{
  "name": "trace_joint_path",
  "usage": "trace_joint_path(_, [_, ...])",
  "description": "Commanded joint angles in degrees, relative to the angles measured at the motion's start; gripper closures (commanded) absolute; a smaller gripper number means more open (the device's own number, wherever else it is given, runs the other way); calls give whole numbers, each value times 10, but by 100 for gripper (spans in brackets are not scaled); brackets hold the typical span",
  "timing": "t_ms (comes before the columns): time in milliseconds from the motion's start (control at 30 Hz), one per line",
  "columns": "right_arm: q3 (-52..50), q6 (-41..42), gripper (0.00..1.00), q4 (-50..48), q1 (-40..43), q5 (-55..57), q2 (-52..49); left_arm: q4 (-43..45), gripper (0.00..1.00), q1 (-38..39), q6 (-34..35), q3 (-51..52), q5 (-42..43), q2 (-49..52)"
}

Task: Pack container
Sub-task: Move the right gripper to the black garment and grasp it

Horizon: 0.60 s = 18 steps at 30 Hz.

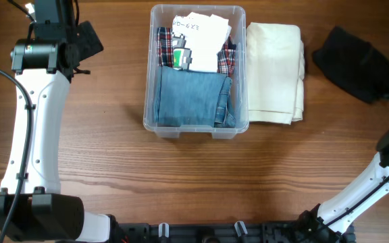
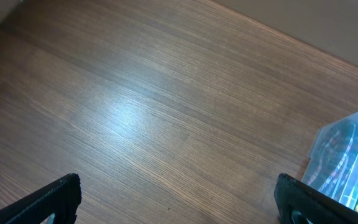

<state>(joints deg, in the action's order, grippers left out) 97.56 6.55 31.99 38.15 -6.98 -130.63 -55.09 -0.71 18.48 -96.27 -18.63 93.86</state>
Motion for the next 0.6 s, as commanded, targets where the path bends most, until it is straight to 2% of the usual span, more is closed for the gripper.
trace_joint_path(0, [-5,-2,5,-3,2,-80,-46,1,0,-2,-3,0,-7,0])
trace_joint_path(67, [-5,-3,17,-7,1,-99,-46,1,0,-2,-3,0,-7,0])
trace_joint_path(167, [-5,-4,21,-16,1,-138,-42,1,0,-2,-3,0,-7,0])
trace_joint_path(200, [-5,-4,26,-16,1,-146,-39,1,0,-2,-3,0,-7,0])
trace_joint_path(267, [-5,-4,44,-16,1,-146,-34,1,0,-2,-3,0,-7,0])
trace_joint_path(300, [-5,-5,62,-16,1,-146,-33,1,0,-2,-3,0,-7,0])
trace_joint_path(333, [-5,-5,67,-16,1,-145,-33,1,0,-2,-3,0,-7,0])
trace_joint_path(433, [-5,-5,72,-13,1,-146,-33,1,0,-2,-3,0,-7,0])
trace_joint_path(567, [-5,-6,96,-11,1,-150,-29,1,0,-2,-3,0,-7,0])
